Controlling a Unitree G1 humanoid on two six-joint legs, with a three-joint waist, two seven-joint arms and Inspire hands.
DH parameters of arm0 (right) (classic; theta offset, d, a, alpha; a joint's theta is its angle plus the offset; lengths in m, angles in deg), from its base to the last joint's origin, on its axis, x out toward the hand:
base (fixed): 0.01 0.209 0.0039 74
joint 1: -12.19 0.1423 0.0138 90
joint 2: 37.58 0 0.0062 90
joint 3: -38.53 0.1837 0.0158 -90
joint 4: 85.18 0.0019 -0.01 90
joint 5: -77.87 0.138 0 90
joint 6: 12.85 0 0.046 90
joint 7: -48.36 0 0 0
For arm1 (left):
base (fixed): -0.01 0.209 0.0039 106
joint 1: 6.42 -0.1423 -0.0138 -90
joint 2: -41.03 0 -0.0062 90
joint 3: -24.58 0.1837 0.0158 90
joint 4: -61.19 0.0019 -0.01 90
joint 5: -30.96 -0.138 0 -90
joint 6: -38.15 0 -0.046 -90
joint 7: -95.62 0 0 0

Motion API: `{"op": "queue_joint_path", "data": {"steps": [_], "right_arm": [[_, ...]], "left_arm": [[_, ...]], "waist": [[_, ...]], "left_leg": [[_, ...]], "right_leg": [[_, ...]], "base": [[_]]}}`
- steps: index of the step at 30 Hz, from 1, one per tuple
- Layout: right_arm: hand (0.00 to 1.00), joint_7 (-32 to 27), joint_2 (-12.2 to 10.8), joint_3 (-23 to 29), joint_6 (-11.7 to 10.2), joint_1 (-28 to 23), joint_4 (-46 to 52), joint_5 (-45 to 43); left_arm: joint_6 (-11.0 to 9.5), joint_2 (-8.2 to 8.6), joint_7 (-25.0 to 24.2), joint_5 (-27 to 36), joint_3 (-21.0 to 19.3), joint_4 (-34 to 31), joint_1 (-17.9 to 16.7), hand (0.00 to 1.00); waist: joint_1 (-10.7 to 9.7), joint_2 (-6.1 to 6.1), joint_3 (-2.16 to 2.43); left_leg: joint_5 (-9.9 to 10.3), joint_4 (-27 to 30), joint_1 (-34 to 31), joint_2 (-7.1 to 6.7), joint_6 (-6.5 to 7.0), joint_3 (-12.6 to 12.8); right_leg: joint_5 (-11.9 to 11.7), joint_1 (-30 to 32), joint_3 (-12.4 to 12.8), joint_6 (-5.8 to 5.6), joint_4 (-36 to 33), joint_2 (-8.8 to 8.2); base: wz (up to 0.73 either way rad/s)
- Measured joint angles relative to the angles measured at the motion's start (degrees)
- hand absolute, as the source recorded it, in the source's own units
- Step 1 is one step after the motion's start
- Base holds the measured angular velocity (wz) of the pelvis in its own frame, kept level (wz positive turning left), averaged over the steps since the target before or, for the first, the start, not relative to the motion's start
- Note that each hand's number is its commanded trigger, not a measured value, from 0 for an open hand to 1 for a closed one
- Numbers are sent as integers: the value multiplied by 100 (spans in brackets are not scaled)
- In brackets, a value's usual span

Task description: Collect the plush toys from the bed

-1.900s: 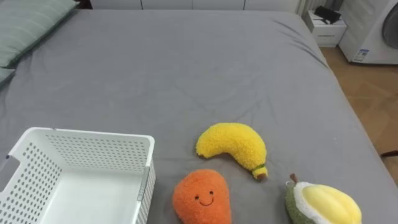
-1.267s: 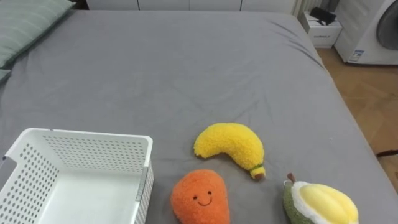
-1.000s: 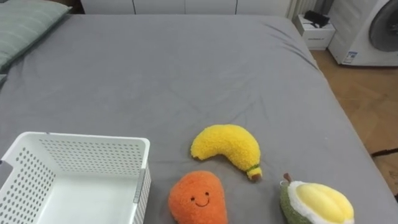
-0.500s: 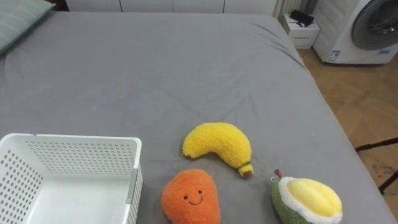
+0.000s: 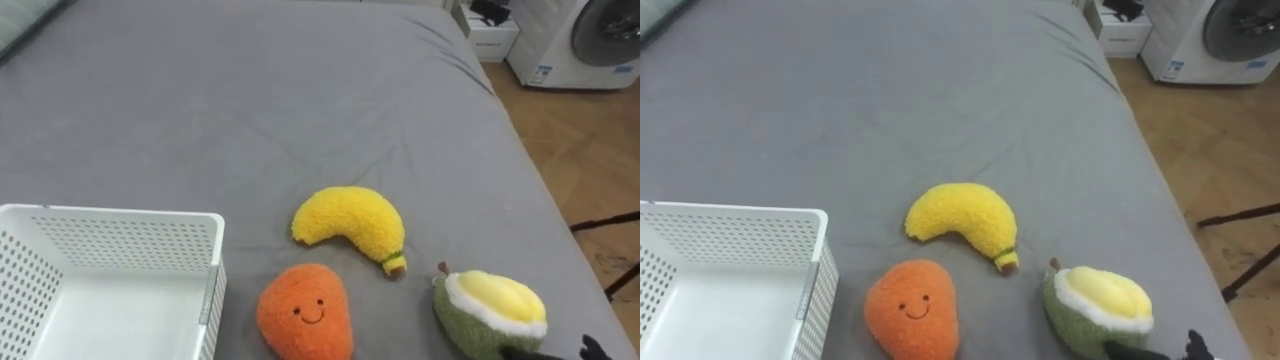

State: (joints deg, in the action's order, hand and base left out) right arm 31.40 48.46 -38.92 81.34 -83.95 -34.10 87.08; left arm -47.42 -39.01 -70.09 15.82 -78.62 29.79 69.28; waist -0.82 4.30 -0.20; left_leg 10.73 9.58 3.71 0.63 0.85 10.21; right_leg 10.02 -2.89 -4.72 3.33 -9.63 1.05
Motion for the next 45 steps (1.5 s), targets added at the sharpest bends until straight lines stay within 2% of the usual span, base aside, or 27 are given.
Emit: {"op": "queue_joint_path", "data": {"steps": [10, 21, 28, 33, 34, 35, 36, 37, 39, 45], "right_arm": [[0, 27, 5, -460, -44, 106, 1085, -335], [0, 219, 19, -776, -47, 123, 1130, -658], [0, 435, 17, -916, -46, 76, 1321, -928], [0, 729, 20, -902, -50, 42, 1202, -1415], [63, 770, 21, -903, -58, 46, 1137, -1493], [87, 847, 24, -899, -58, 47, 998, -1676], [100, 907, 23, -900, -65, 46, 863, -1858], [100, 924, 23, -901, -90, 54, 737, -1963], [100, 923, 47, -896, -170, 57, 217, -2186], [100, 842, 135, -786, -167, 42, -213, -2328]], "left_arm": [[-70, 2, 44, 209, 41, -72, 2, 0], [-66, 2, 173, 209, 218, -187, -17, 0], [37, 3, 169, 185, 219, -255, -43, 0], [56, -5, 140, 196, 219, -251, -48, 0], [56, -9, 139, 196, 219, -252, -48, 0], [55, -12, 139, 195, 219, -253, -48, 0], [55, -13, 134, 196, 221, -253, -50, 0], [55, -20, 129, 196, 225, -251, -48, 0], [44, -61, 123, 205, 228, -251, -51, 0], [38, -70, 123, 195, 224, -245, -54, 0]], "waist": [[125, -8, 15], [270, -8, 32], [276, -29, 61], [224, -52, 56], [224, -49, 57], [229, -46, 56], [221, -56, 45], [213, -57, 37], [237, -11, 56], [252, 2, 52]], "left_leg": [[-4, 1, -3, 50, -2, 43], [-3, -1, -20, 52, -3, 43], [-3, -2, -8, 49, -3, 40], [-4, 39, -4, 49, -3, -22], [-3, 47, -4, 50, -3, -26], [-3, 58, -6, 50, -3, -46], [-3, 65, -6, 47, -3, -66], [-2, 71, -4, 44, -2, -81], [-1, 79, 11, 44, -3, -96], [1, 92, 6, 48, -1, -108]], "right_leg": [[1, 4, 14, 0, -5, -1], [-4, 1, -8, 4, -3, 1], [-15, -24, -21, 8, -6, 1], [-16, -48, -60, 10, 6, -6], [-15, -49, -60, 11, 5, -6], [-13, -54, -61, 10, 4, -7], [-12, -63, -63, 9, 6, -8], [-13, -77, -75, 8, 10, -10], [-12, -115, -102, 7, 25, -13], [-25, -118, -95, 11, 19, -7]], "base": [[0], [0], [0], [3], [0], [3], [5], [10], [7], [-1]]}}
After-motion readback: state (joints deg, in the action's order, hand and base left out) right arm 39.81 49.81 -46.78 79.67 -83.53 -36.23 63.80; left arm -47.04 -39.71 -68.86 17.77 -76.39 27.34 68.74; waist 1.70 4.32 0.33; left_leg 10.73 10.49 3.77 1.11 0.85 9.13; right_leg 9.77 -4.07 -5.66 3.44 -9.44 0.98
